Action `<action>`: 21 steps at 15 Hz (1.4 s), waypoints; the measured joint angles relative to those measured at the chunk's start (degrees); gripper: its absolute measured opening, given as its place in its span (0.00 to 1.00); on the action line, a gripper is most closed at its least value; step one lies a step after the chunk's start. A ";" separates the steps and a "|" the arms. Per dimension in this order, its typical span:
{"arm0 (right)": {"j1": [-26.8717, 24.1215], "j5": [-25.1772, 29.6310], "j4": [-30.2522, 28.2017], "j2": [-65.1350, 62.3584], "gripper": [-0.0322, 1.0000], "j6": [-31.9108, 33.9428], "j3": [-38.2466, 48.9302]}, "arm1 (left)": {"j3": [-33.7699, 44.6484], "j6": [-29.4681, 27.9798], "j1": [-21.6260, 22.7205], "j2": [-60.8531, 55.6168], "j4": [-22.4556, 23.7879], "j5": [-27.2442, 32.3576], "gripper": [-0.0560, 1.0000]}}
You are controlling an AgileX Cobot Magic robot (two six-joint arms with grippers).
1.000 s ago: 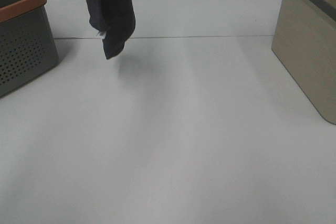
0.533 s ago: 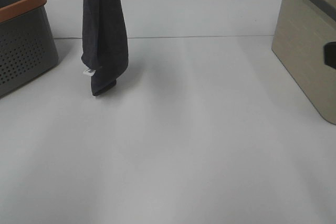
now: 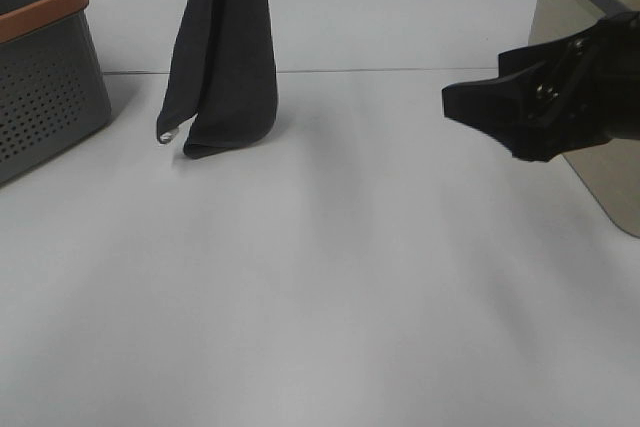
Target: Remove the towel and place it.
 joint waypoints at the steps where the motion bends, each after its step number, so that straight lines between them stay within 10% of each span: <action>1: 2.81 -1.43 0.92 2.29 0.72 -3.09 -0.57 | 0.00 -1.32 0.00 0.00 0.57 -1.89 0.05; 6: 24.41 -22.98 1.38 14.04 0.72 4.35 -12.26 | -4.07 -4.13 0.00 0.00 2.69 -3.78 0.05; 21: 38.33 -53.23 -2.58 52.71 0.72 37.59 -51.97 | -4.07 -4.01 0.00 0.00 2.64 -2.46 0.05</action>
